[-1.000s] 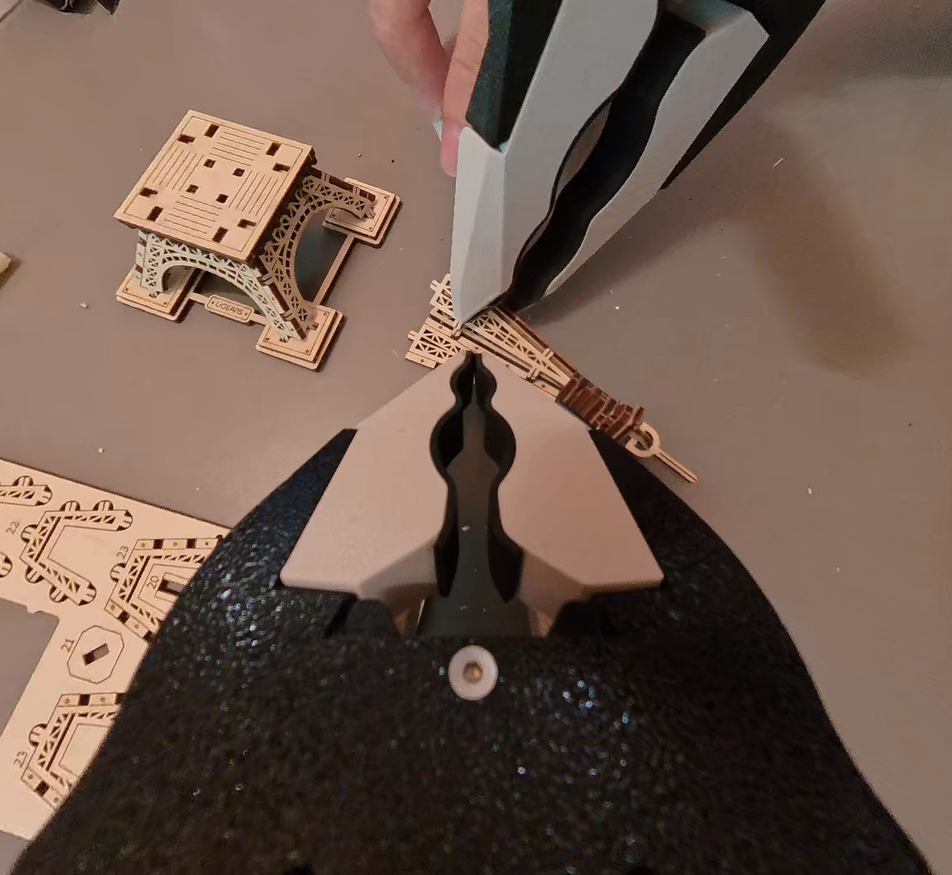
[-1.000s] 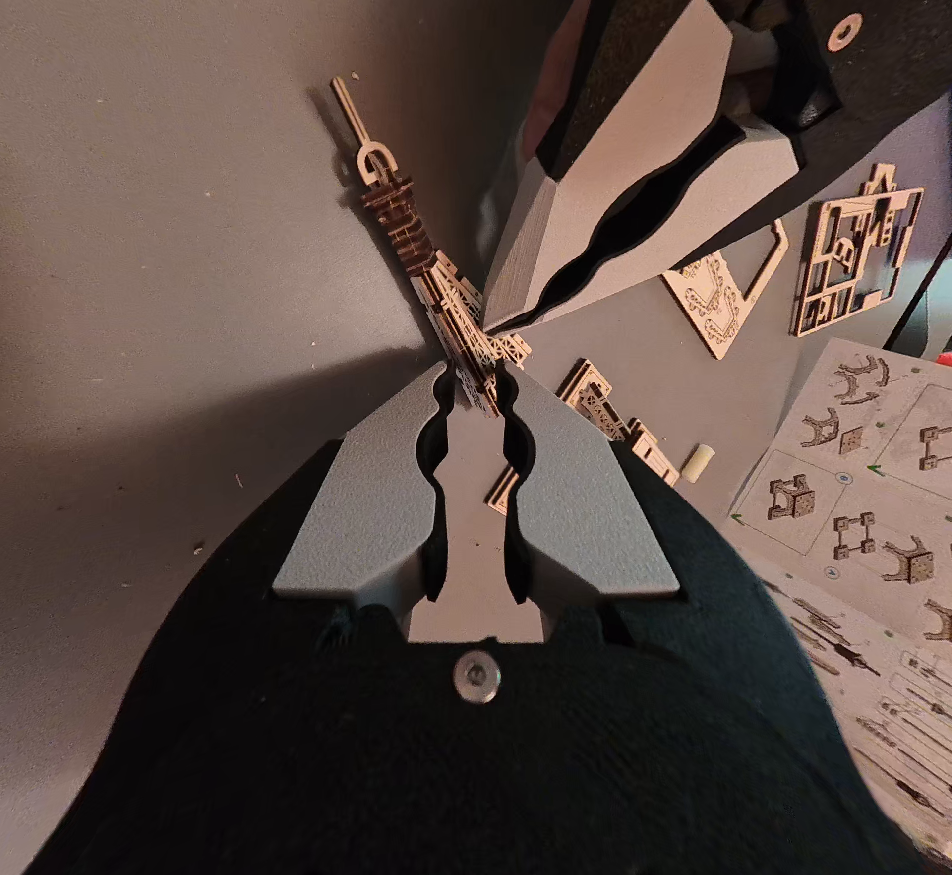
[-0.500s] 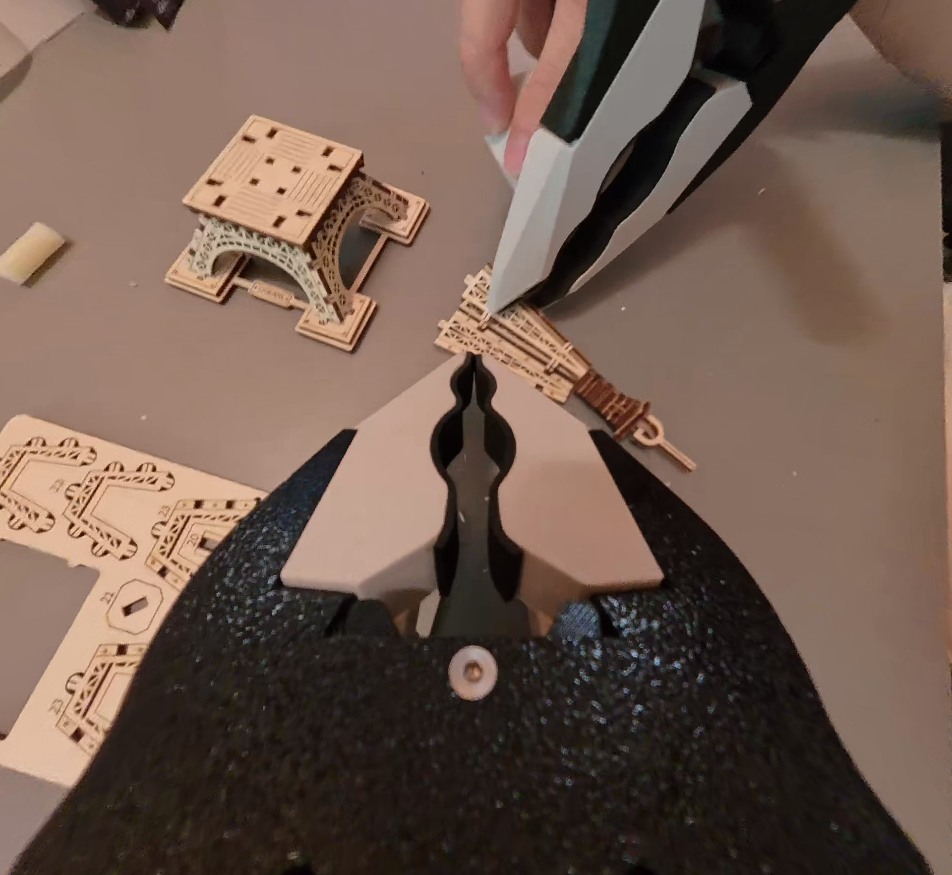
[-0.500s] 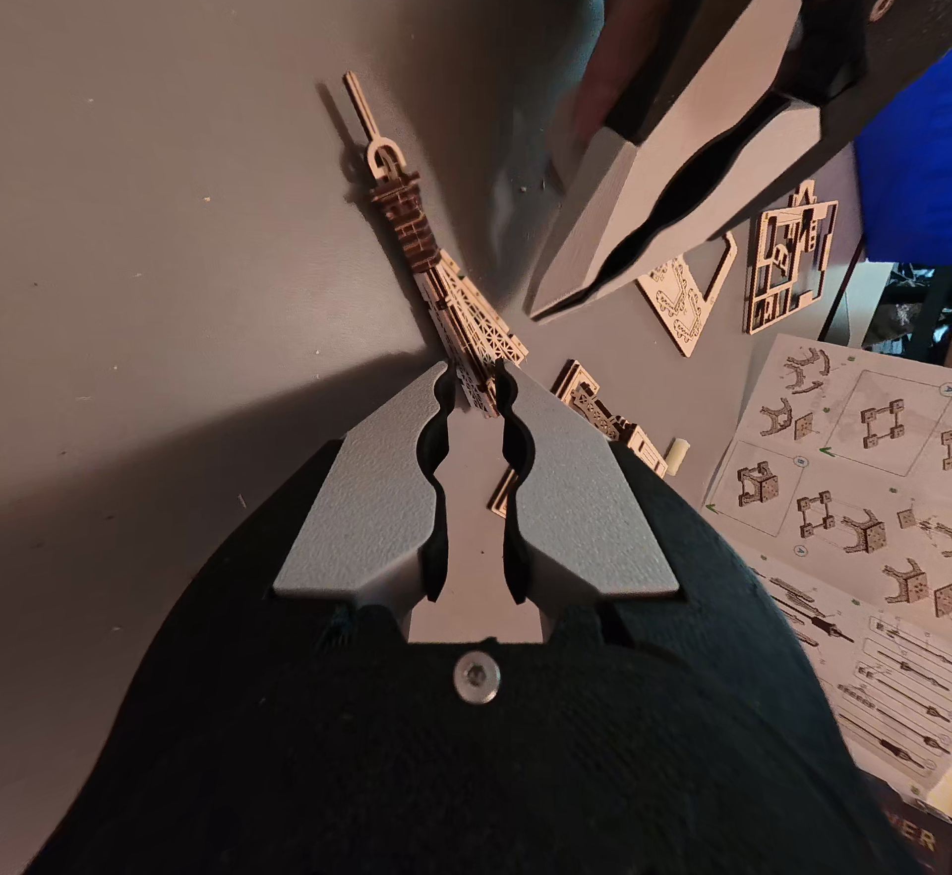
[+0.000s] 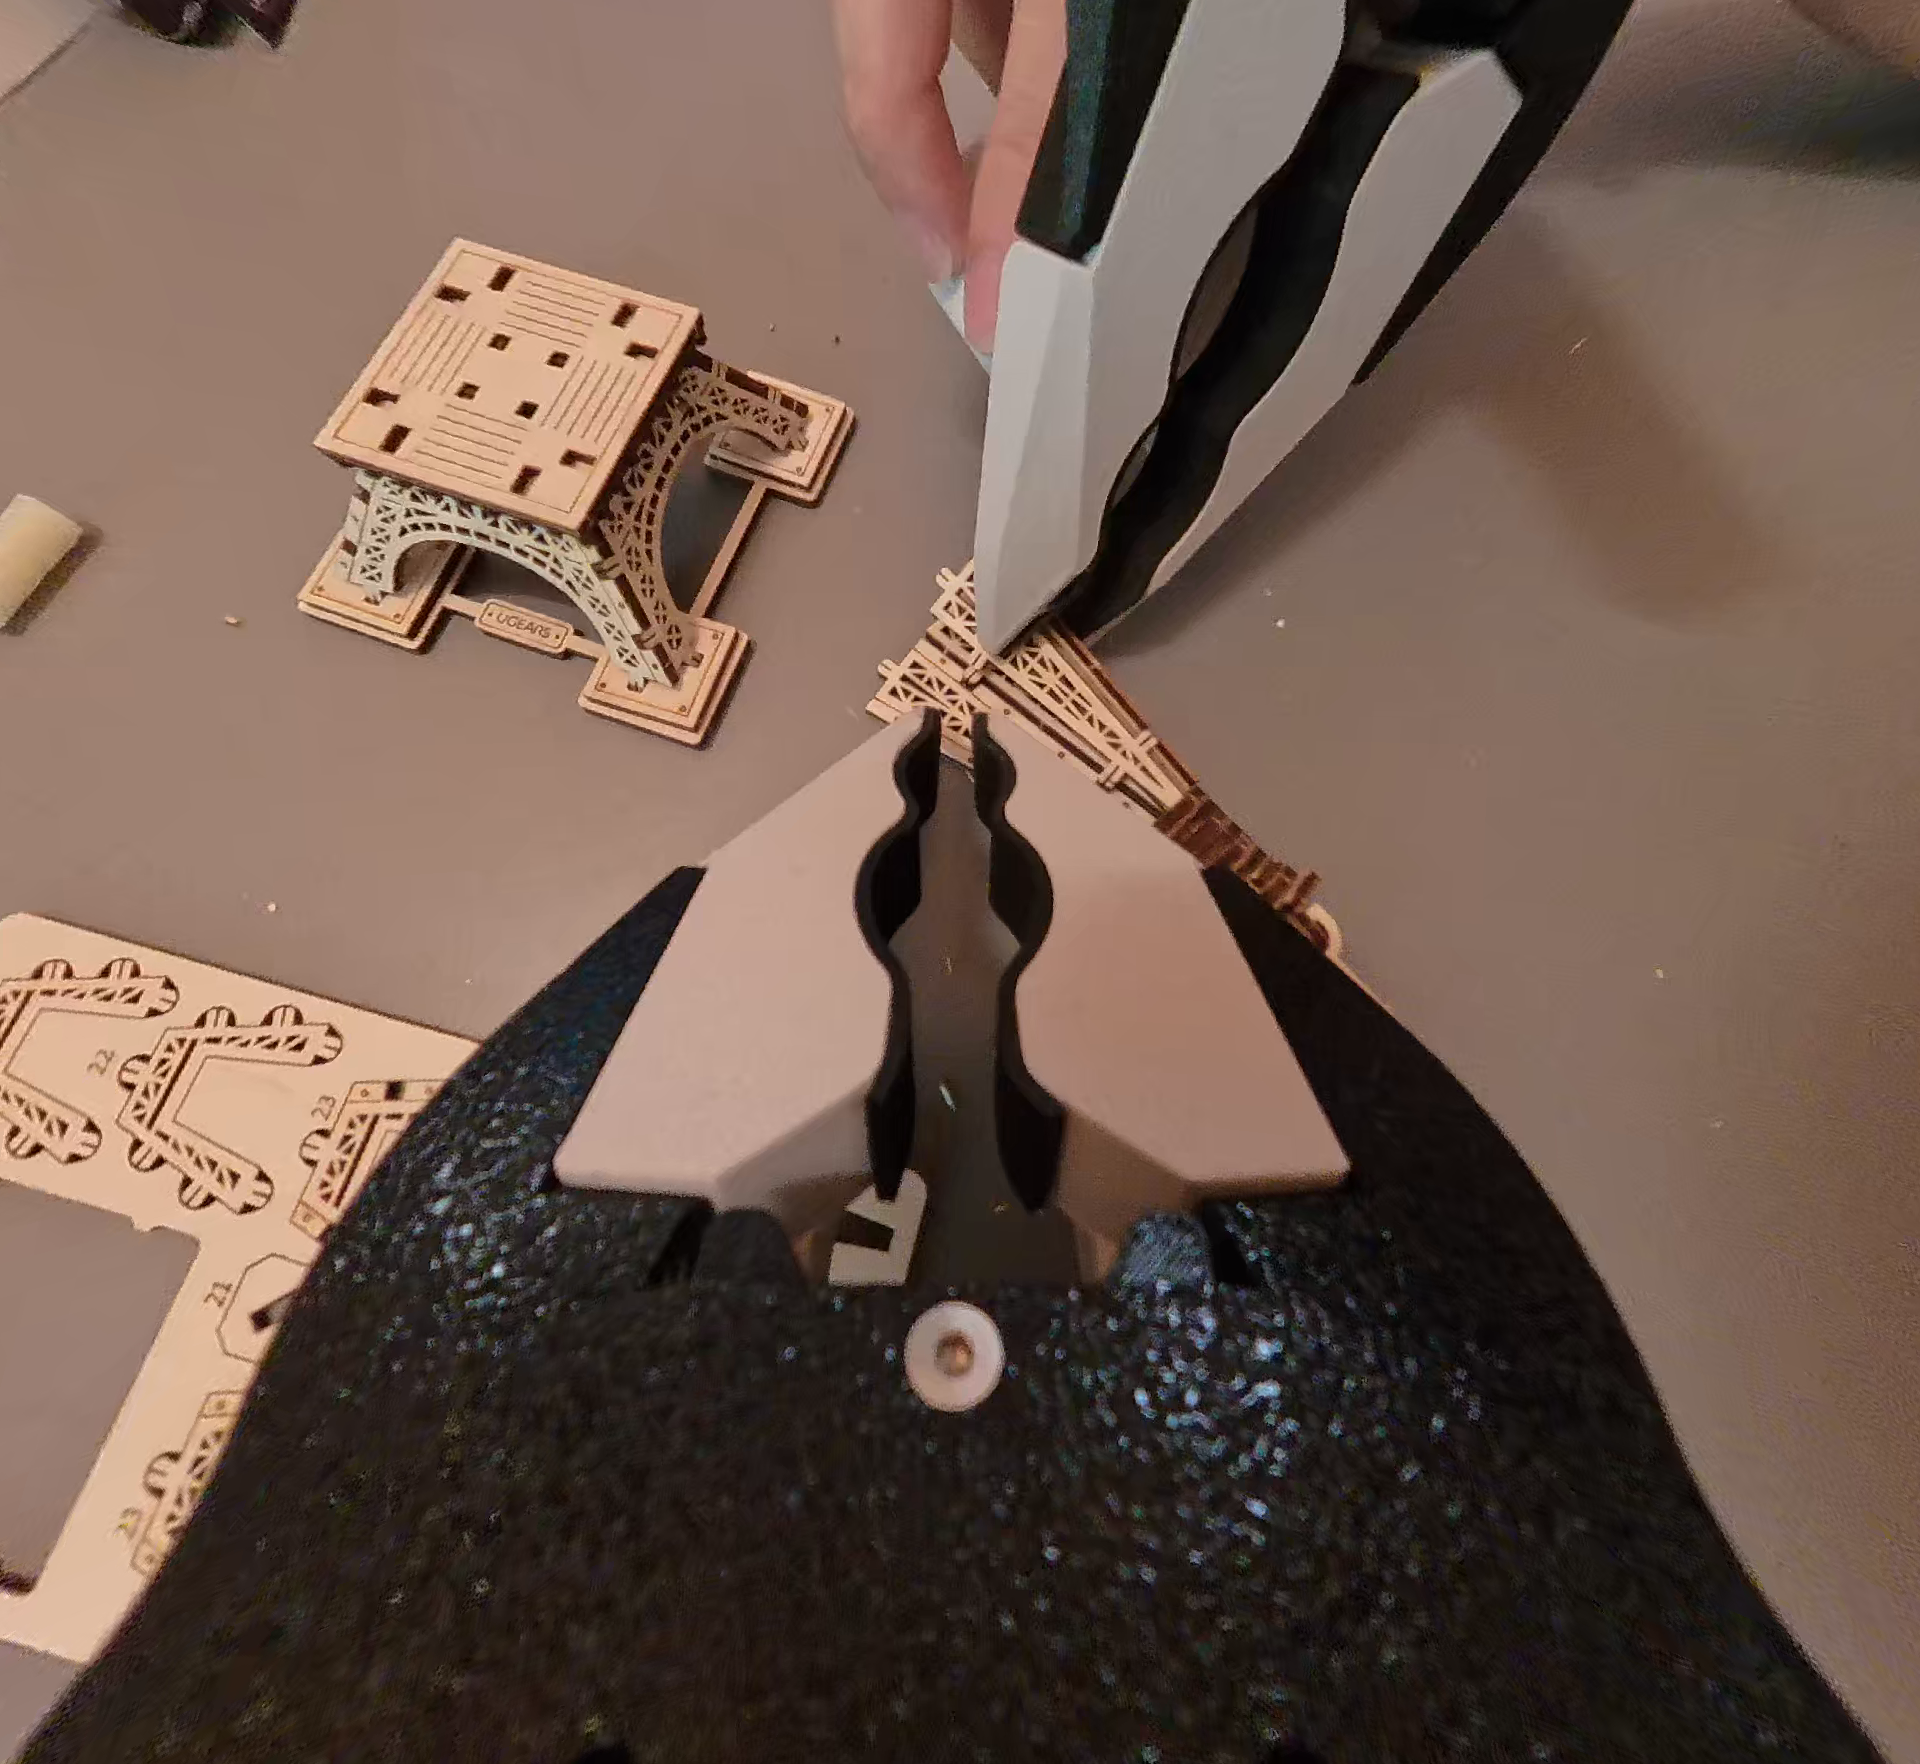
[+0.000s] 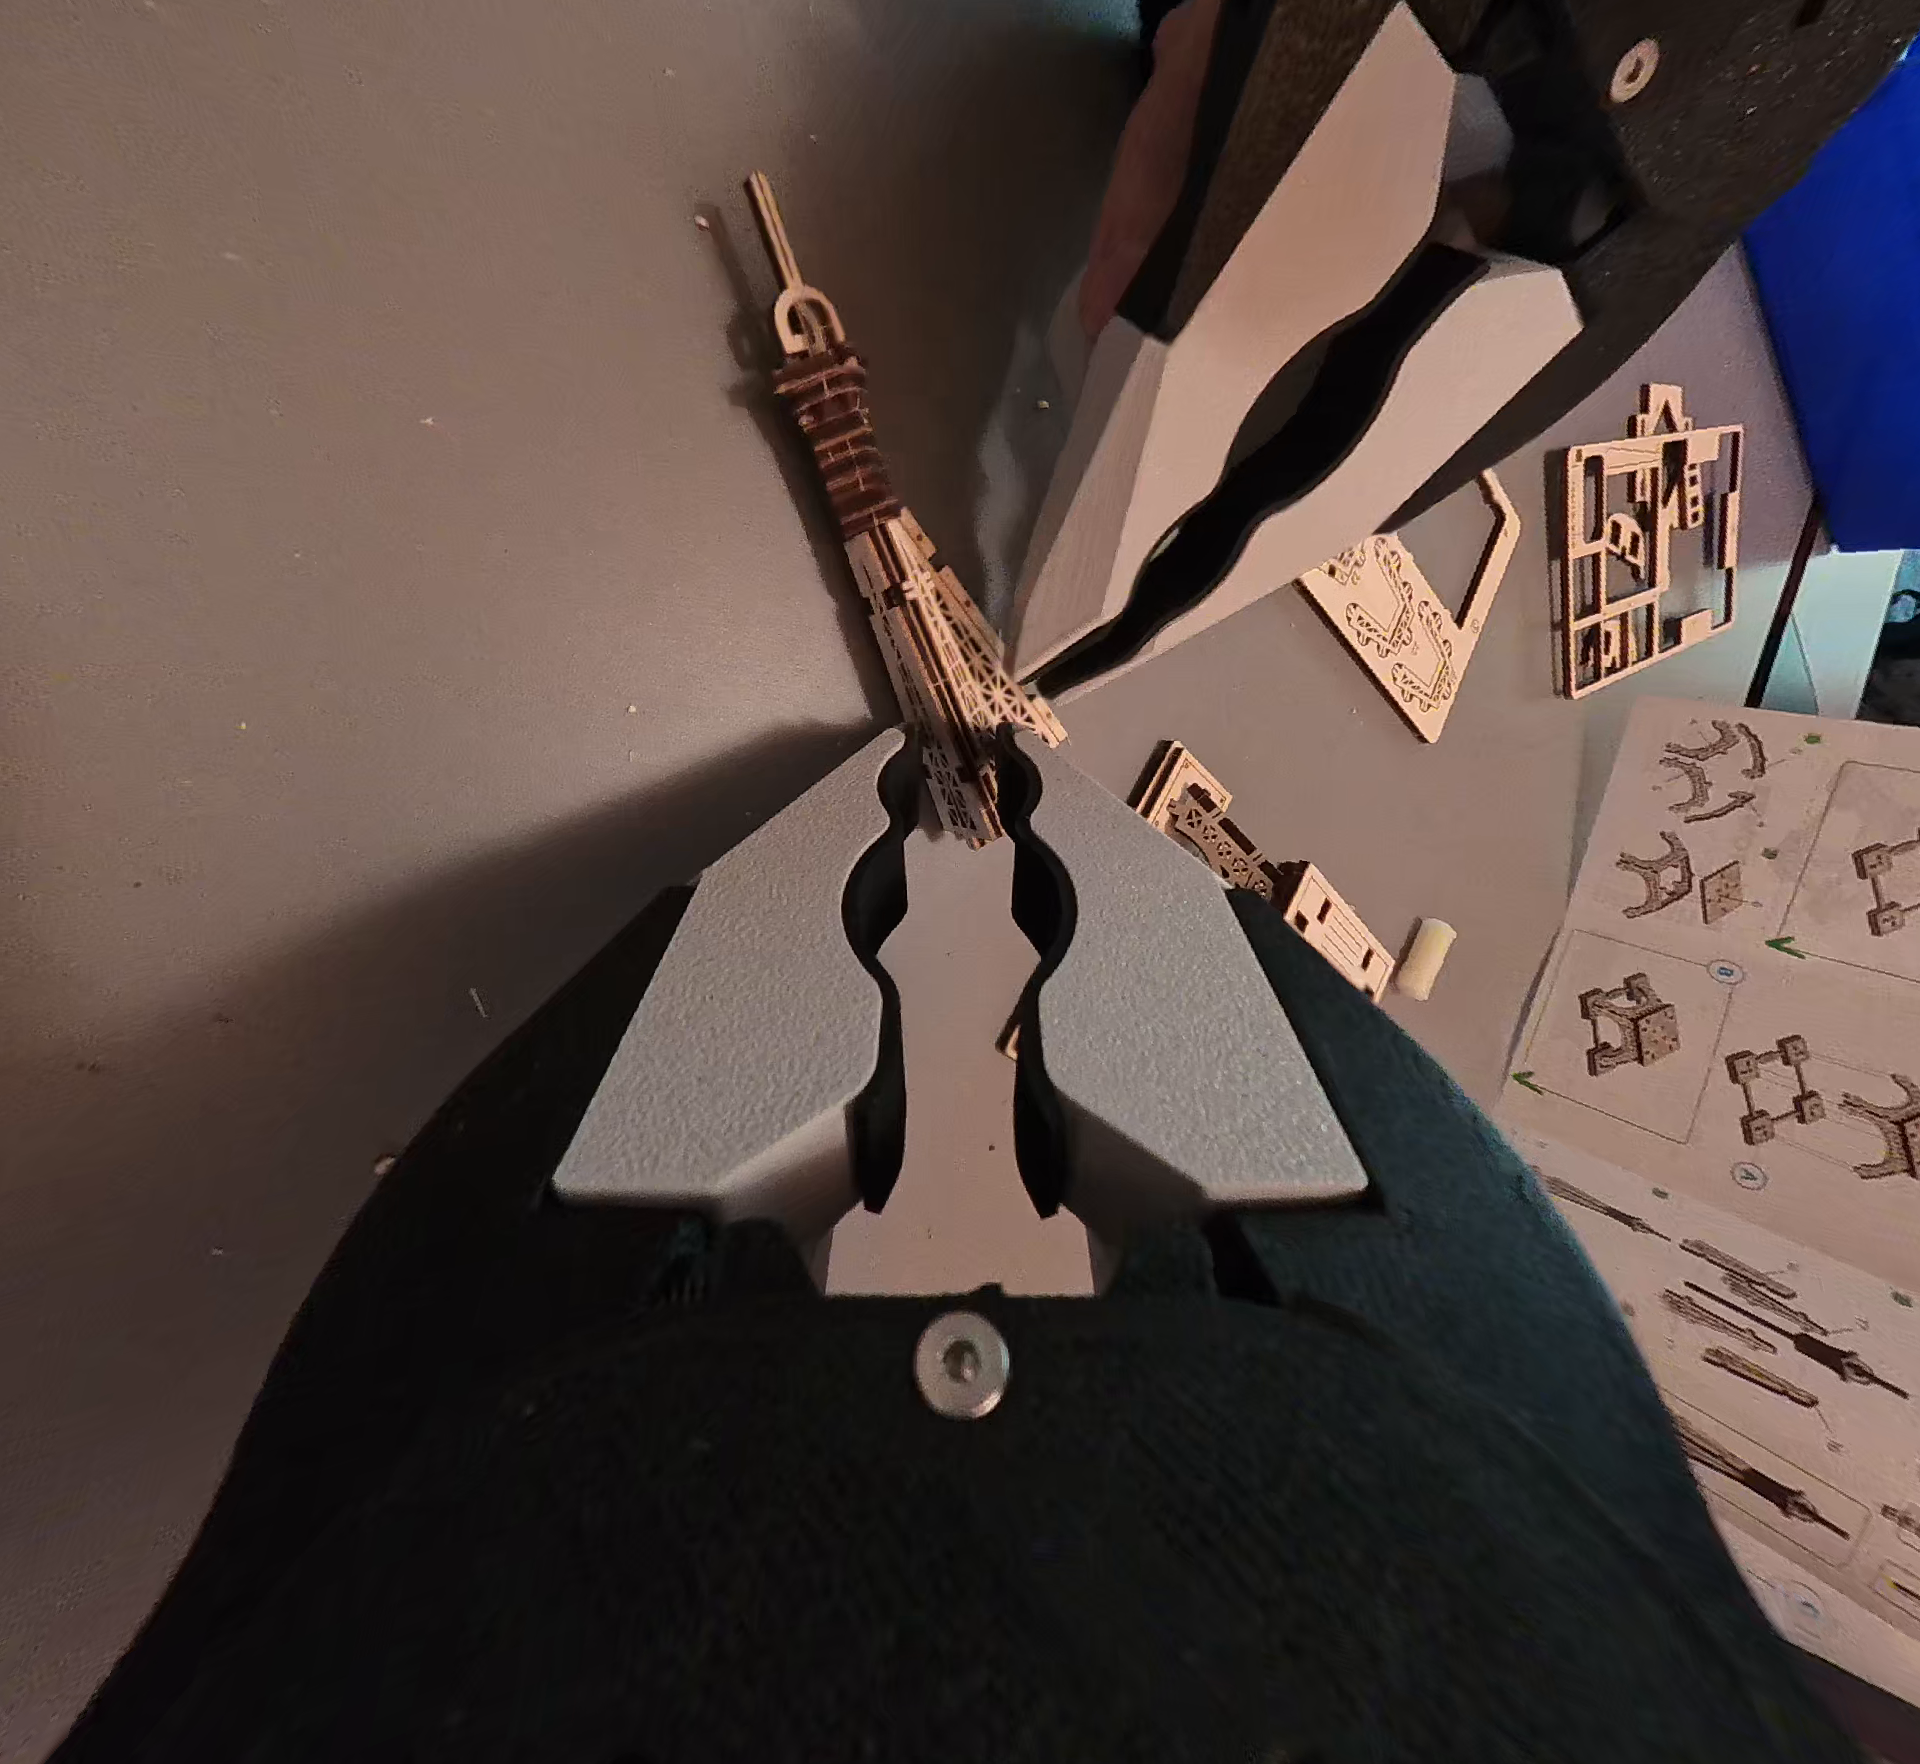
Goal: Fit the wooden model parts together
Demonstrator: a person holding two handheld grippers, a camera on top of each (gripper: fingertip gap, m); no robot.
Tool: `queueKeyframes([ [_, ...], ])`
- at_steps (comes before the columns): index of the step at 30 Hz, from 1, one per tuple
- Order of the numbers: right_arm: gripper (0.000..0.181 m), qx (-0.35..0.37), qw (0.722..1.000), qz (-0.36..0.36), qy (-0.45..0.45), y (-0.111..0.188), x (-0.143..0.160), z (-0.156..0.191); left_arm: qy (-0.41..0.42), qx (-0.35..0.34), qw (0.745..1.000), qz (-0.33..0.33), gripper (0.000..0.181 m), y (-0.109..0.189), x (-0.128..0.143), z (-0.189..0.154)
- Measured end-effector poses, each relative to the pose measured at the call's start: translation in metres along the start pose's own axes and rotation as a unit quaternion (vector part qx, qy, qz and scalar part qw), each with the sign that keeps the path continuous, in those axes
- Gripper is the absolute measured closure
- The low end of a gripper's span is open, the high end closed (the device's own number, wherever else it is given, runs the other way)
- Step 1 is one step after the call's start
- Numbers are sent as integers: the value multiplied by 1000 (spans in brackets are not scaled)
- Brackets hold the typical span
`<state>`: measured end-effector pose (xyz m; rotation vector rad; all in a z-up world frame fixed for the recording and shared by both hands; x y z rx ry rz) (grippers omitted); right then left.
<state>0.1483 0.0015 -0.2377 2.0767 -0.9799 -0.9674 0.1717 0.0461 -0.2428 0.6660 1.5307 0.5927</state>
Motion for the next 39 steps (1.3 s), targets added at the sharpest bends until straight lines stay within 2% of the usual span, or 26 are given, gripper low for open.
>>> queueKeyframes([
  [1, 170, -4, 1000, -4, -6, 0, 0, 0, -4, -2, 1000, 12, 176, -2, 1, 1],
  [5, 166, 4, 1000, -1, -19, 0, 2, -4, 6, 5, 1000, 28, 177, -3, 0, 6],
  [9, 142, 57, 996, 13, -62, 5, 10, -12, -23, -10, 999, 29, 181, -5, -2, 6],
  [13, 137, 12, 988, -16, -156, 4, 8, -3, -23, -15, 999, 24, 181, -6, -2, 6],
  [17, 133, -42, 959, -61, -273, 7, 4, -4, -17, -2, 1000, 11, 181, -6, -2, 2],
  [20, 135, -86, 924, -87, -362, 11, 5, -8, -29, -9, 999, 9, 181, -6, -1, 2],
  [22, 132, -103, 905, -100, -400, 13, 6, -11, -30, -22, 999, 11, 175, -3, 0, 3],
  [25, 137, -149, 882, -103, -434, 14, 5, -2, 16, 14, 999, -28, 174, 9, -5, -9],
  [26, 140, -146, 881, -104, -438, 13, 7, -3, 36, 35, 998, -40, 170, 14, -6, -17],
  [28, 133, -135, 878, -111, -445, 13, 9, -4, 73, 55, 995, -33, 160, 19, -1, -29],
  [32, 134, -164, 850, -126, -485, 8, 13, -3, 126, 24, 992, -12, 154, 11, 3, -38],
  [39, 137, -168, 848, -137, -484, 2, 12, 0, 180, 11, 984, -10, 158, -3, -1, -33],
])
Point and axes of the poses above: each gripper's, where its closed fingertips meet, y back along the fingers, x out of its underside, z = x × y across the jaws, the point moved 3 cm from there along y, back along the fingers, and after that the axes turned 5 degrees about z, right-handed, at the moved point
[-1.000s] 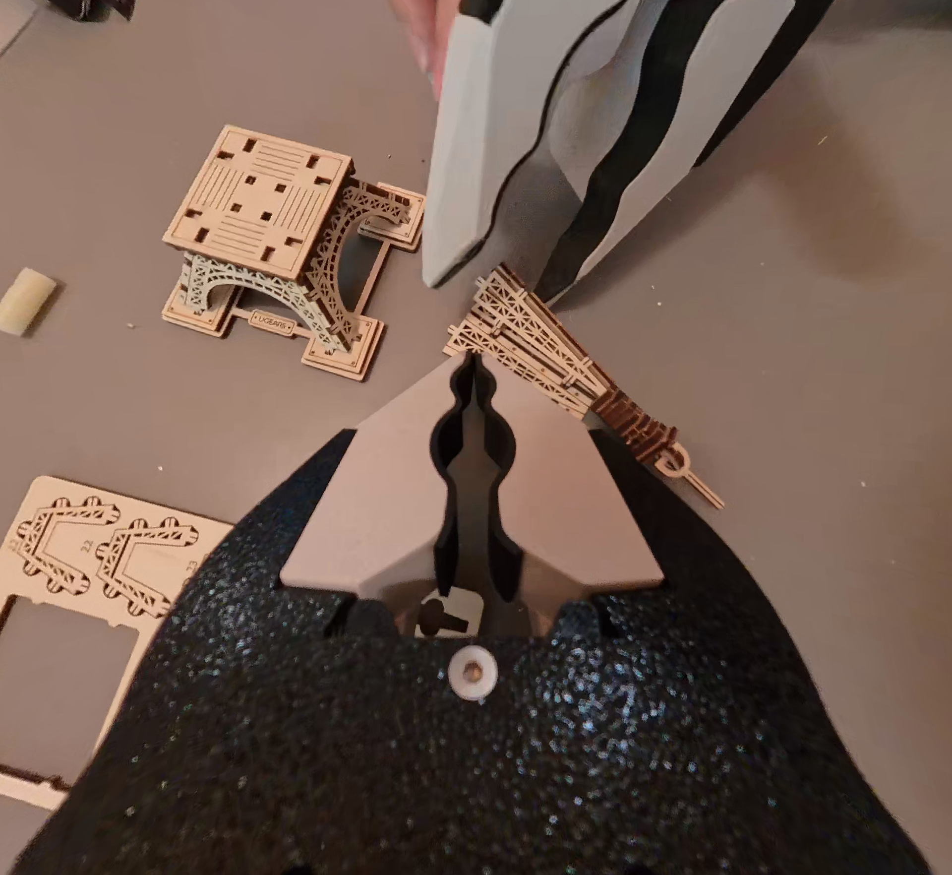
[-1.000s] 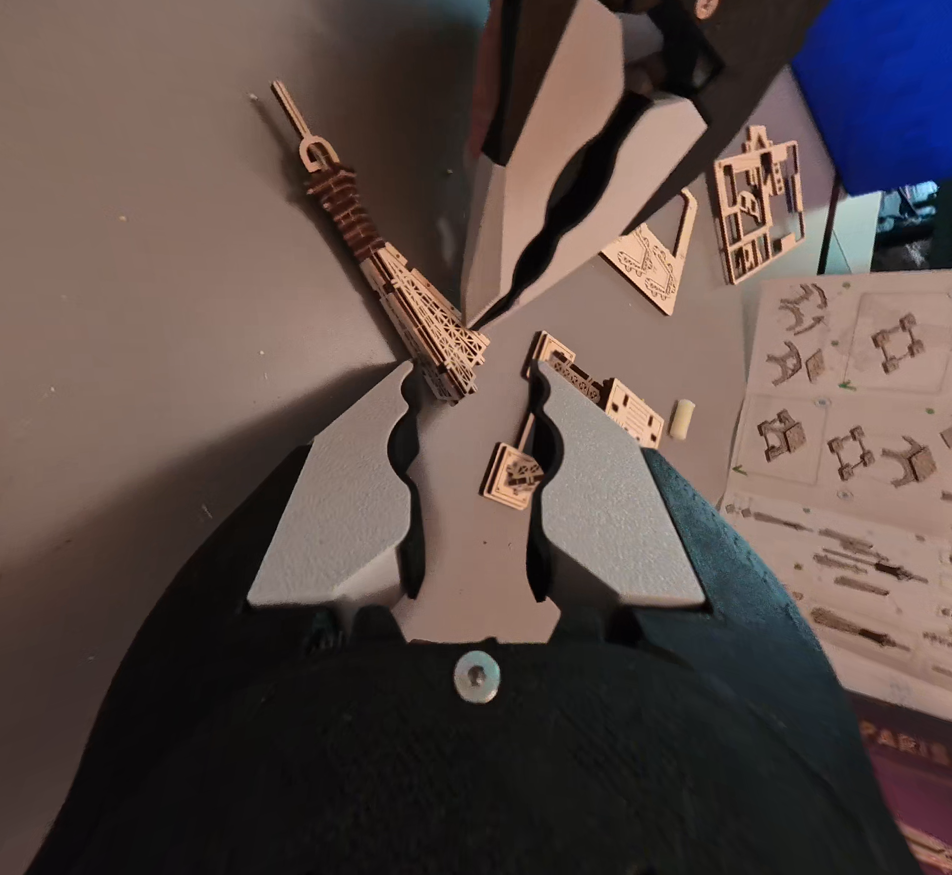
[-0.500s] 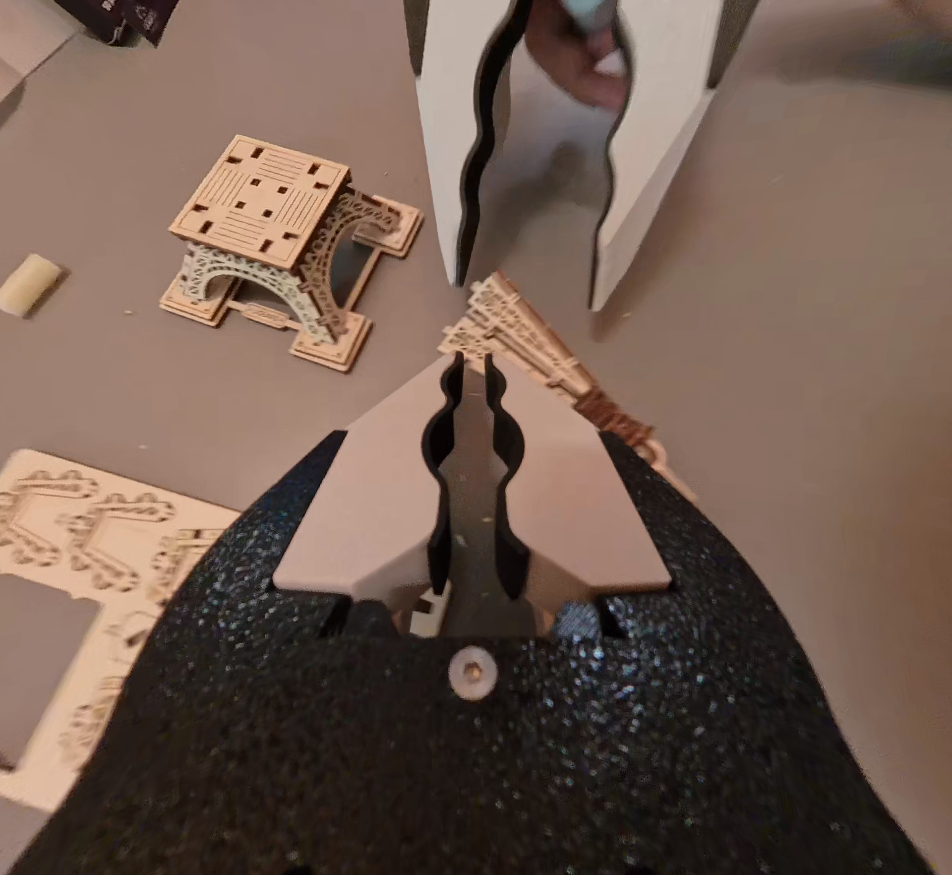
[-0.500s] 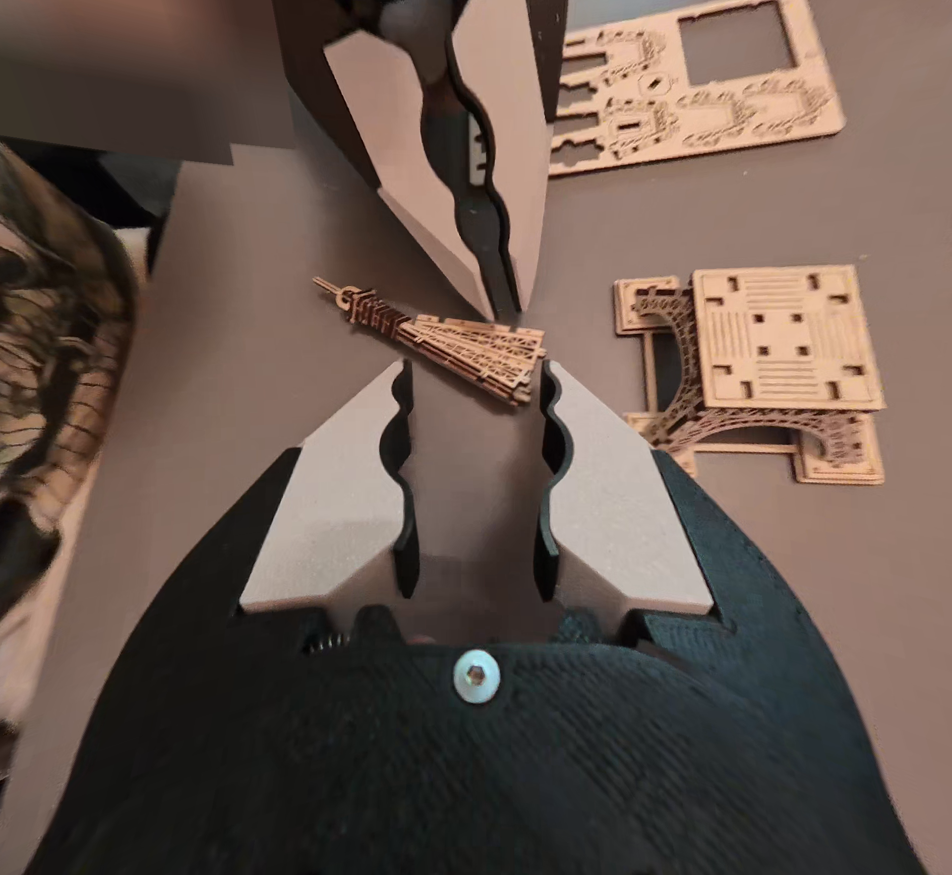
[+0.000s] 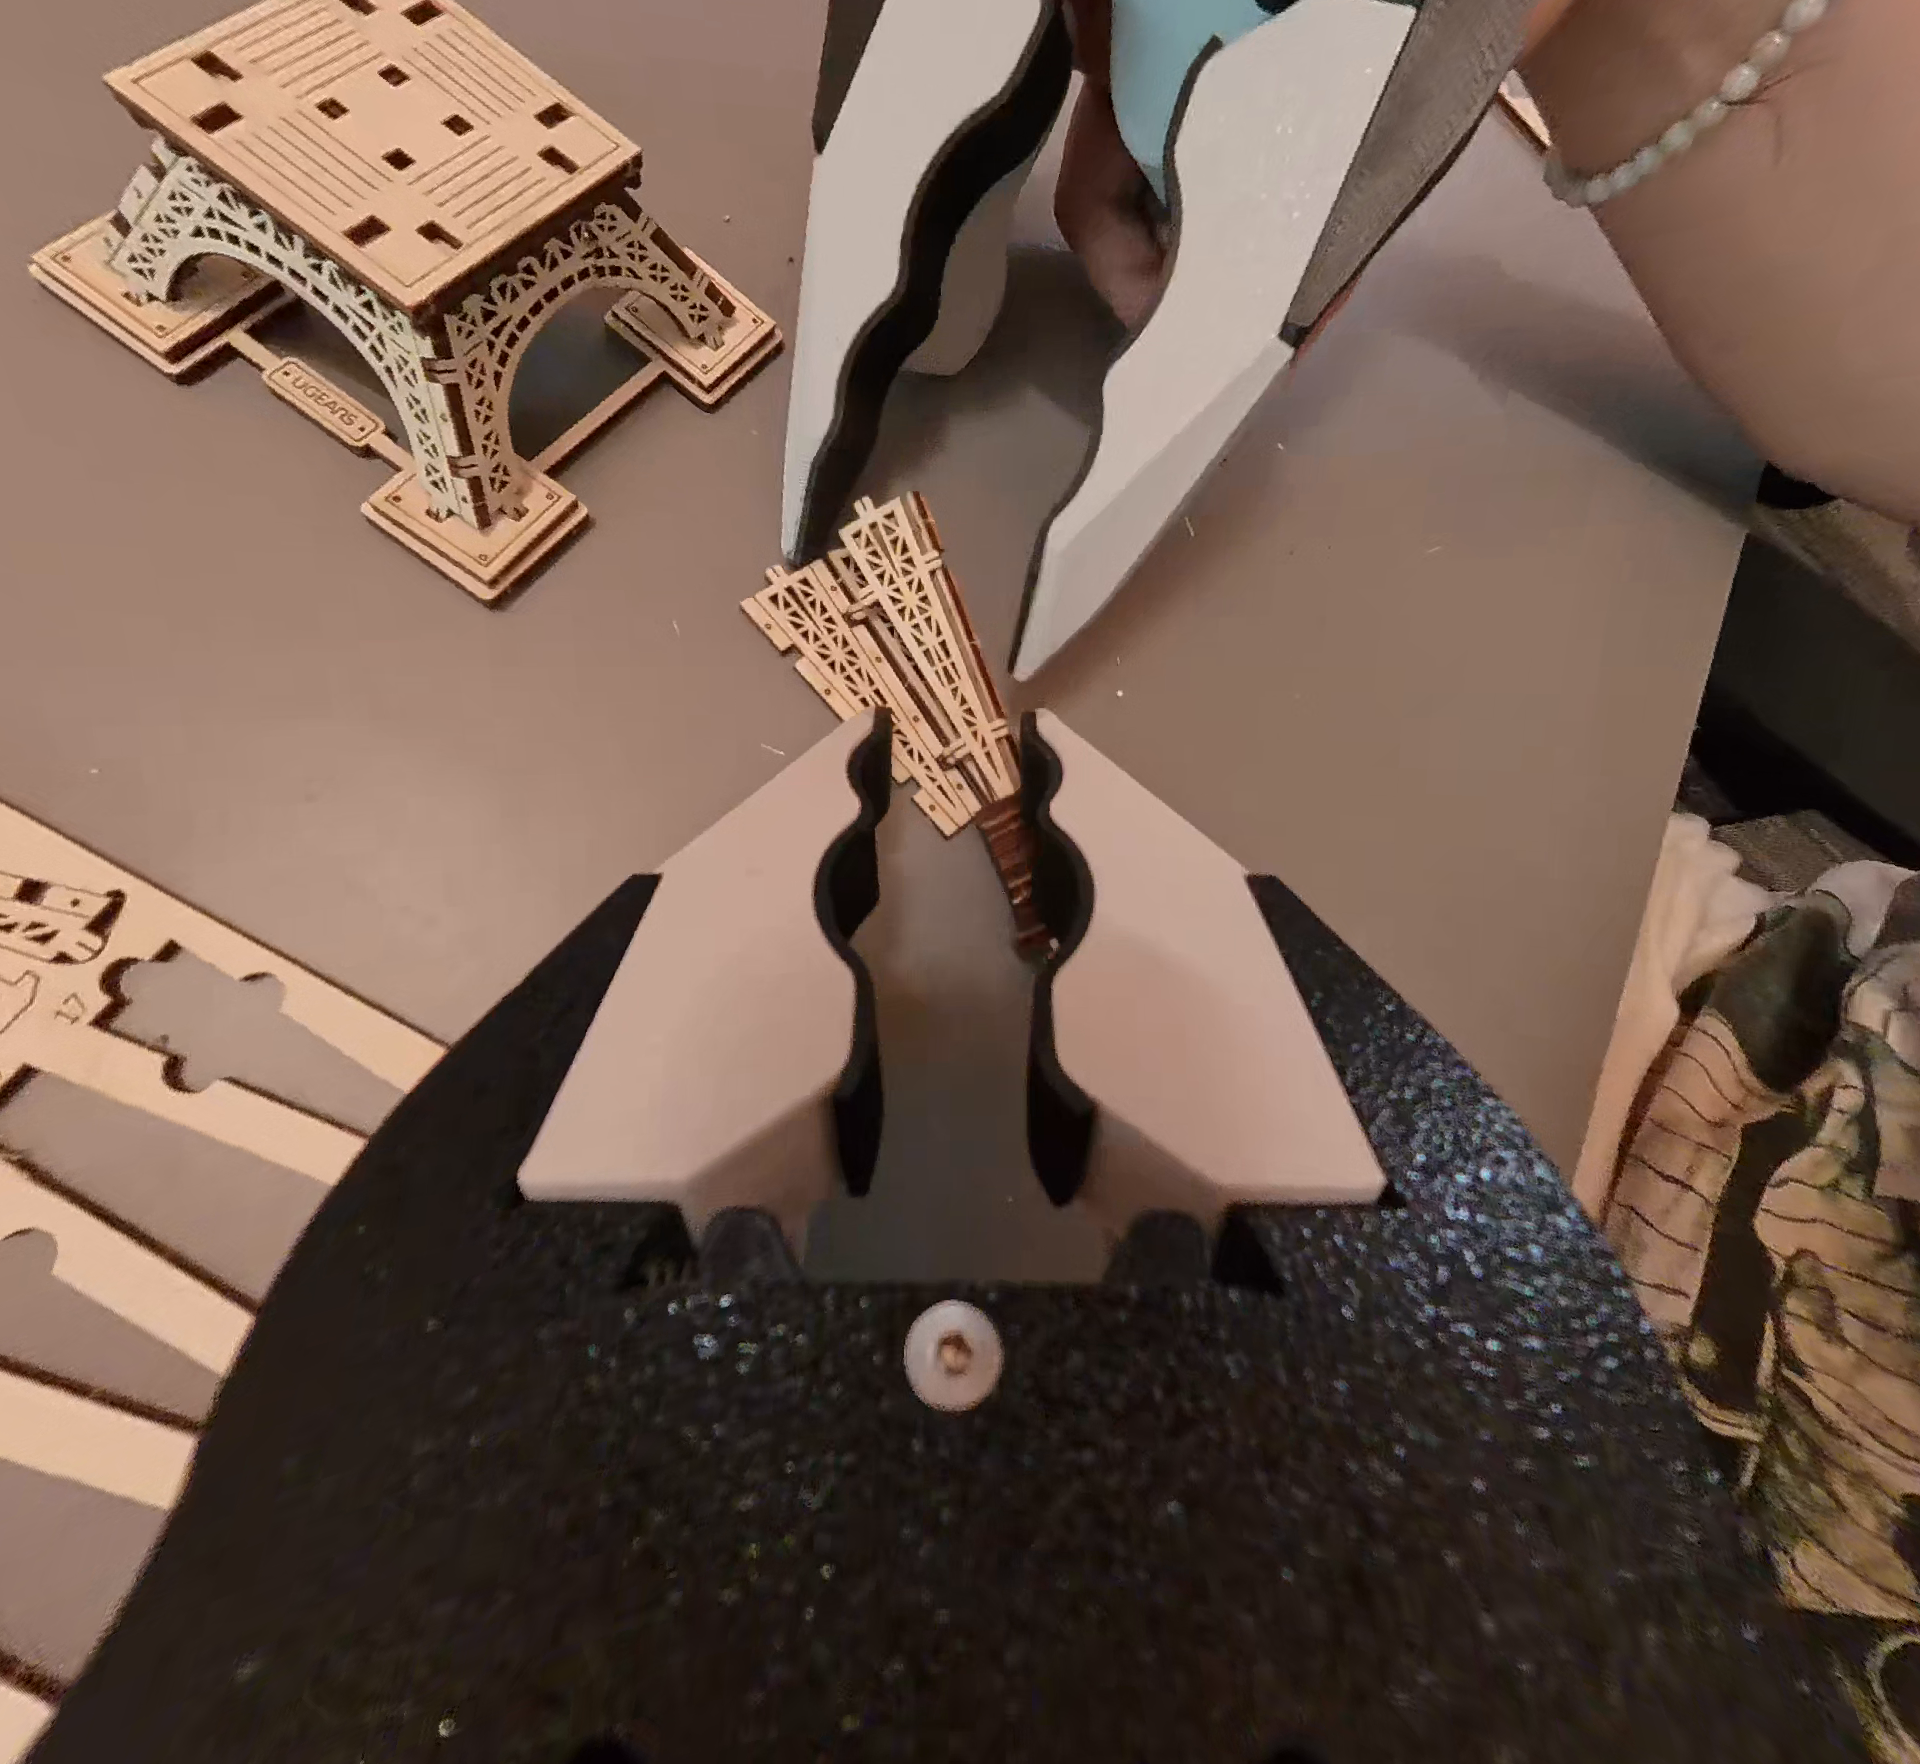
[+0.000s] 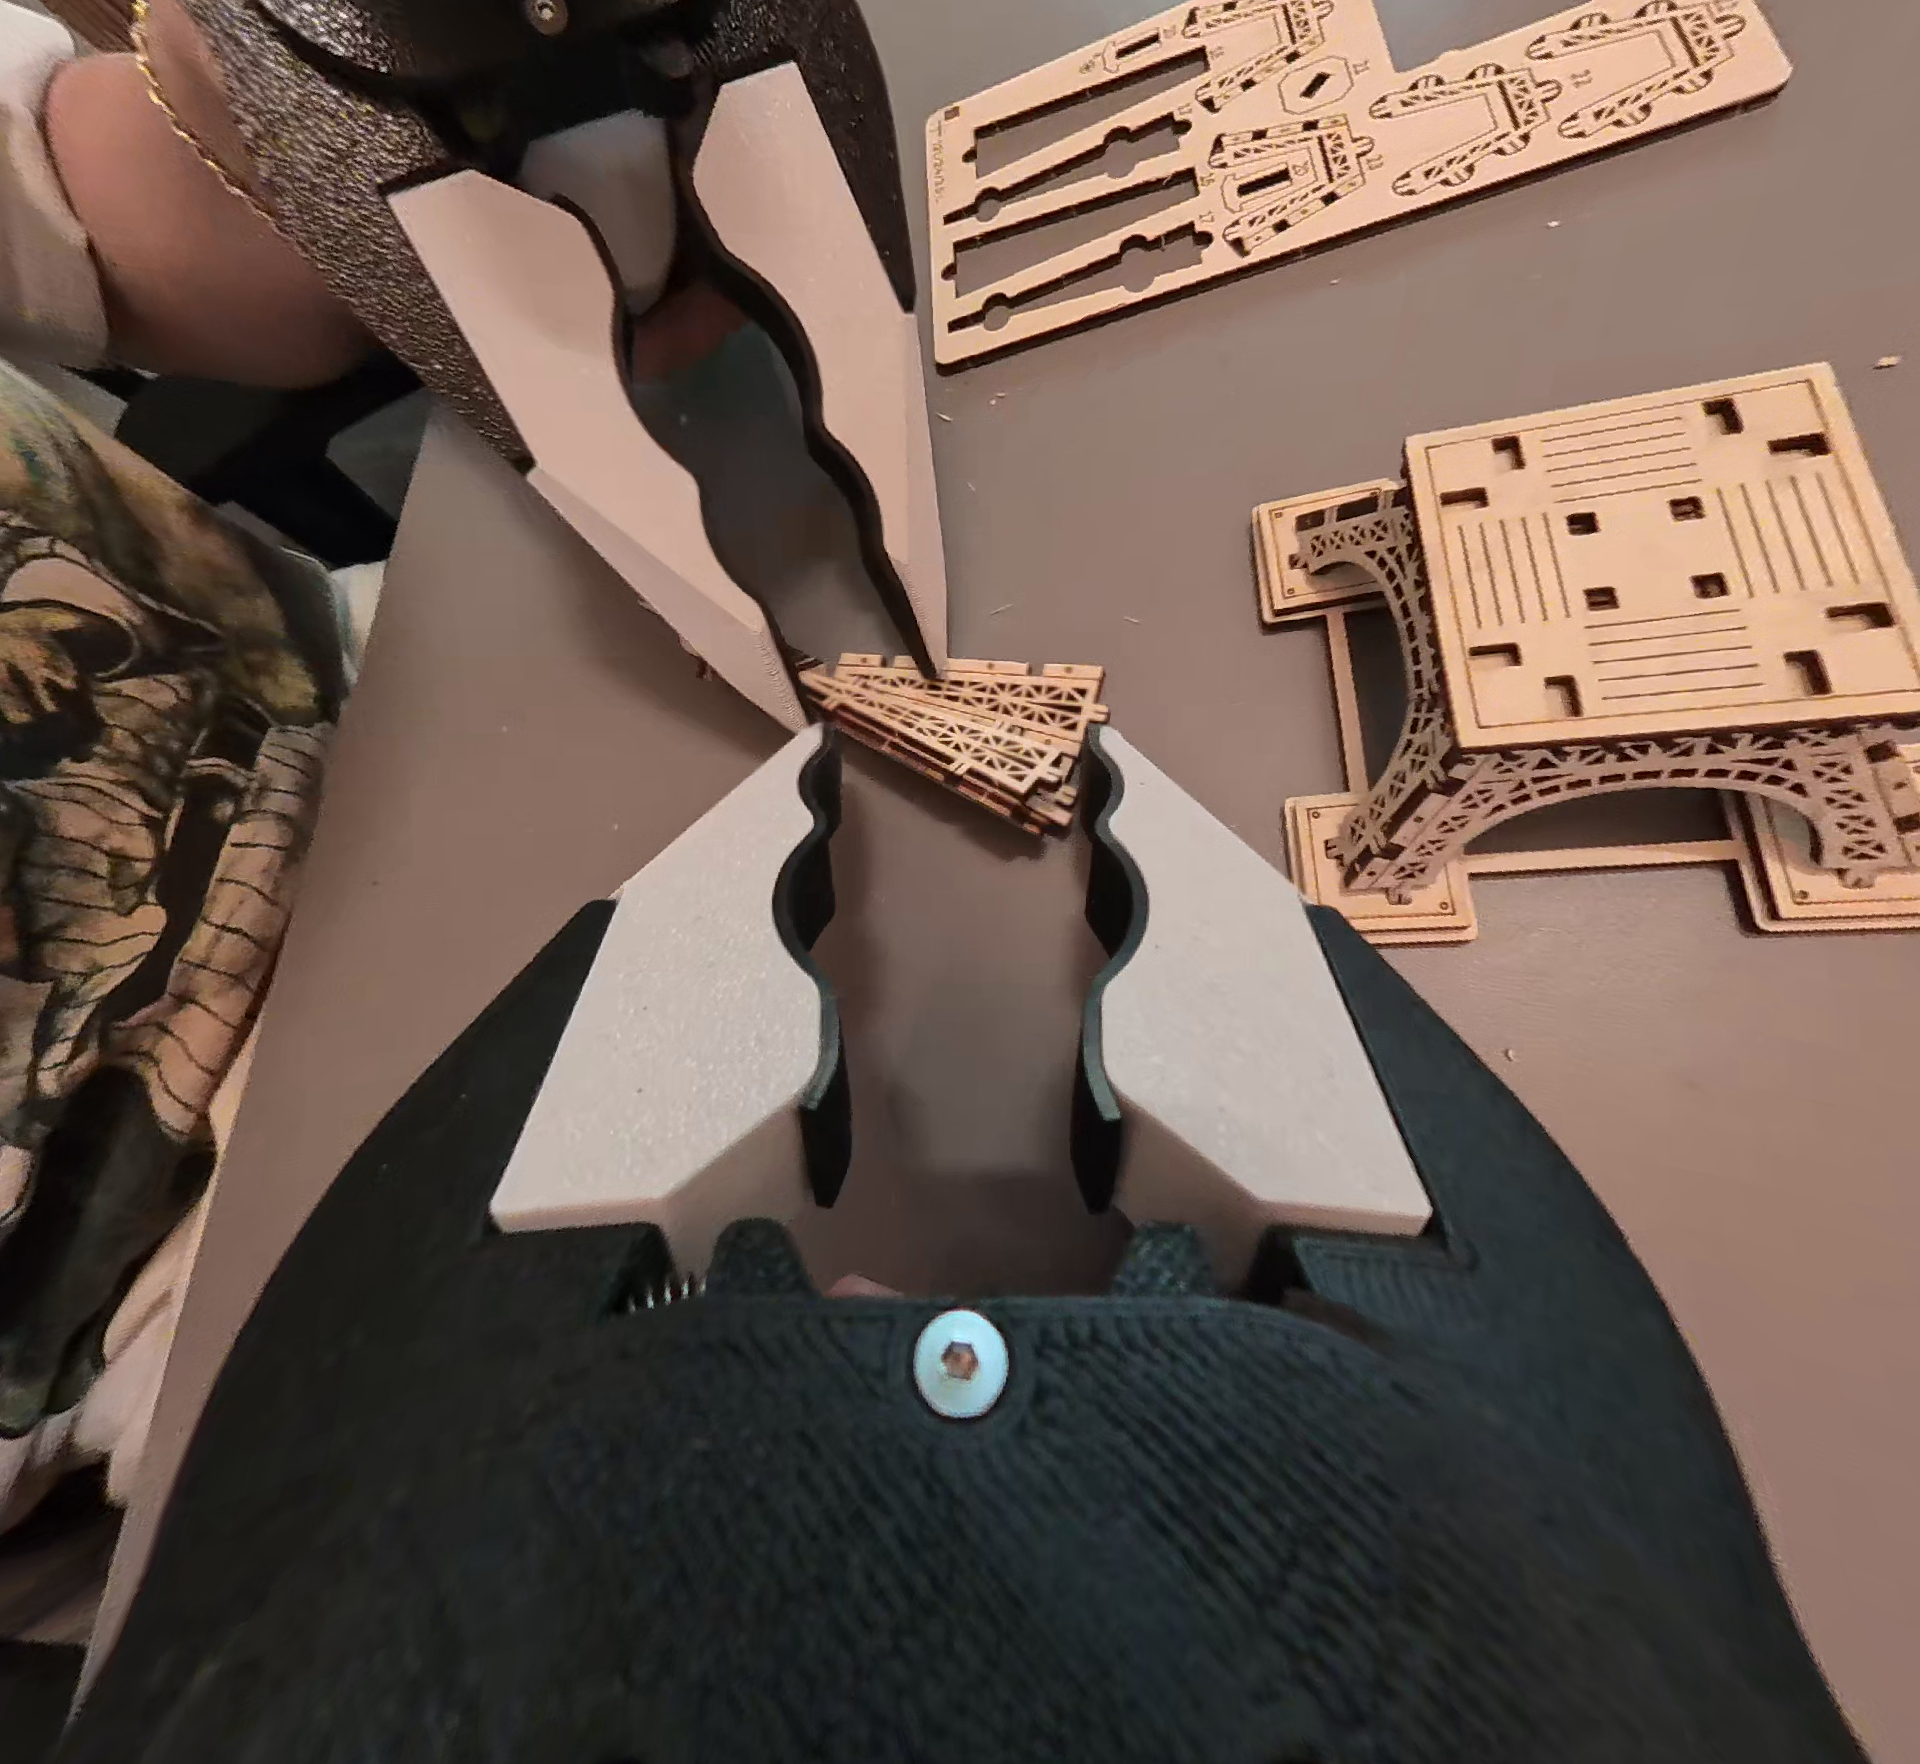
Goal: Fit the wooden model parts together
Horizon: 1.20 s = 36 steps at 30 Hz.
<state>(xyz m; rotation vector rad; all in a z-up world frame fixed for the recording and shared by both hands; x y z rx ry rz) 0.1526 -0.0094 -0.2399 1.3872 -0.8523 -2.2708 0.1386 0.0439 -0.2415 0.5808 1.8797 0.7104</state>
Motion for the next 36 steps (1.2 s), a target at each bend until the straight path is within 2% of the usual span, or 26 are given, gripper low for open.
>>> queueKeyframes([
  [7, 142, 53, 999, -9, 4, -1, 3, 8, -18, -10, 1000, 21, 154, -1, 1, -7],
  [12, 151, 97, 995, -14, 28, -1, 10, 22, -43, -16, 998, 39, 160, -2, 3, -12],
  [15, 153, 74, 996, -44, 28, 4, 8, 32, -79, -21, 995, 60, 164, -2, 6, -15],
  [17, 142, 74, 995, -58, 24, 9, 7, 30, -95, -24, 993, 66, 169, -1, 5, -15],
  [19, 138, 73, 995, -60, 18, 14, 8, 25, -115, -25, 991, 68, 170, 0, 6, -14],
  [21, 131, 38, 998, -45, -2, 14, 11, 25, -154, -21, 985, 70, 170, 2, 8, -15],
  [24, 134, 0, 999, -20, -26, 9, 14, 25, -228, -29, 971, 68, 170, 4, 11, -18],
  [29, 150, -21, 999, -9, -47, 4, 15, 27, -319, -69, 944, 45, 171, 4, 14, -22],
  [32, 155, -5, 999, -19, -35, 5, 15, 26, -334, -87, 938, 34, 170, 4, 15, -24],
  [36, 147, 59, 998, -32, -7, 19, 14, 25, -323, -90, 942, 29, 171, 3, 15, -24],
])
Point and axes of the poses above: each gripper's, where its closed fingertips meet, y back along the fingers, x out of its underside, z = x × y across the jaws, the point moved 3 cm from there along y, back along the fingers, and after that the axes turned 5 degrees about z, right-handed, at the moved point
